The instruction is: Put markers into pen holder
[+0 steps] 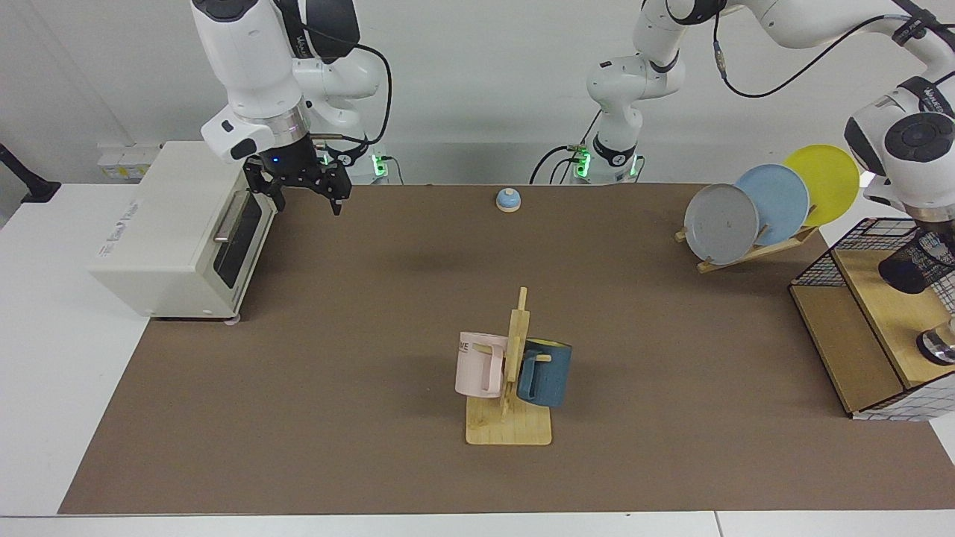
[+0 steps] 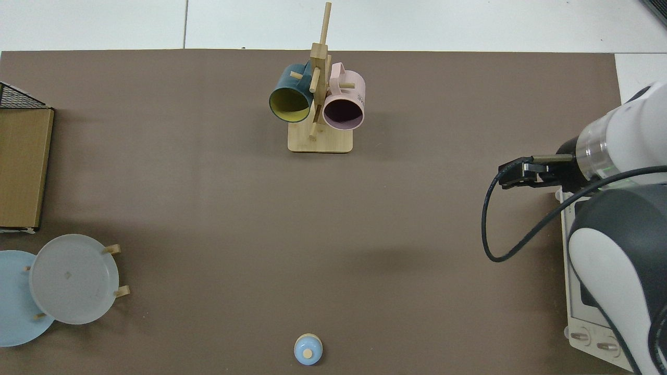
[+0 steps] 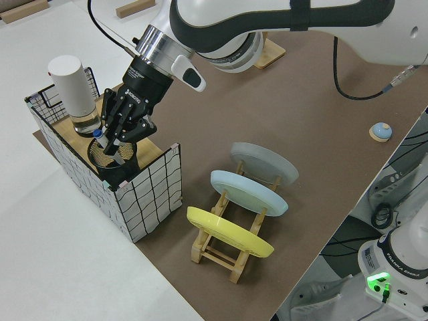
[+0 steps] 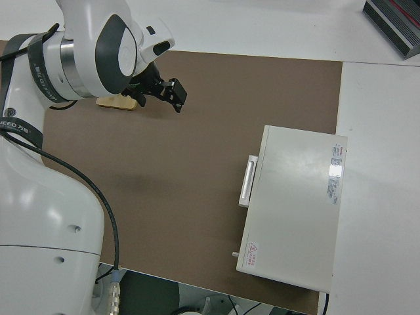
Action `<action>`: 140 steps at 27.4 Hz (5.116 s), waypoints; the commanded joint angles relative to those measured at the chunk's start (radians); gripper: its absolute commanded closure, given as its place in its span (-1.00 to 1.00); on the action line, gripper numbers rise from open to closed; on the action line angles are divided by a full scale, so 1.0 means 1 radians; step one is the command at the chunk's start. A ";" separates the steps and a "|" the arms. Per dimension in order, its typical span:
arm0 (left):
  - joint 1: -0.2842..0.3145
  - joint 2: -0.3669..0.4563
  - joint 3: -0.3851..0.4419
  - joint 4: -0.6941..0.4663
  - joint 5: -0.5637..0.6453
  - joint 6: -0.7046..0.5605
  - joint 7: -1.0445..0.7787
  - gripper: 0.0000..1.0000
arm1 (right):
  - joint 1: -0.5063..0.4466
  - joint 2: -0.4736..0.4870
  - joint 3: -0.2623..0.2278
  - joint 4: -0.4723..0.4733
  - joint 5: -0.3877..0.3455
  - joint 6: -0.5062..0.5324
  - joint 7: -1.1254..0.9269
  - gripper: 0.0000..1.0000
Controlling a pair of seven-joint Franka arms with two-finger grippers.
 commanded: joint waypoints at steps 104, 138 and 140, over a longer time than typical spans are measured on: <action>-0.235 -0.249 -0.209 0.185 -0.810 -0.741 -1.459 -1.00 | -0.017 0.008 0.011 0.019 0.010 -0.018 -0.019 -1.00; -0.226 -0.261 -0.214 0.165 -0.812 -0.720 -1.451 -1.00 | -0.017 0.008 0.011 0.019 0.010 -0.020 -0.019 -1.00; -0.226 -0.261 -0.212 0.166 -0.812 -0.717 -1.450 -1.00 | -0.017 0.008 0.011 0.019 0.010 -0.020 -0.019 -1.00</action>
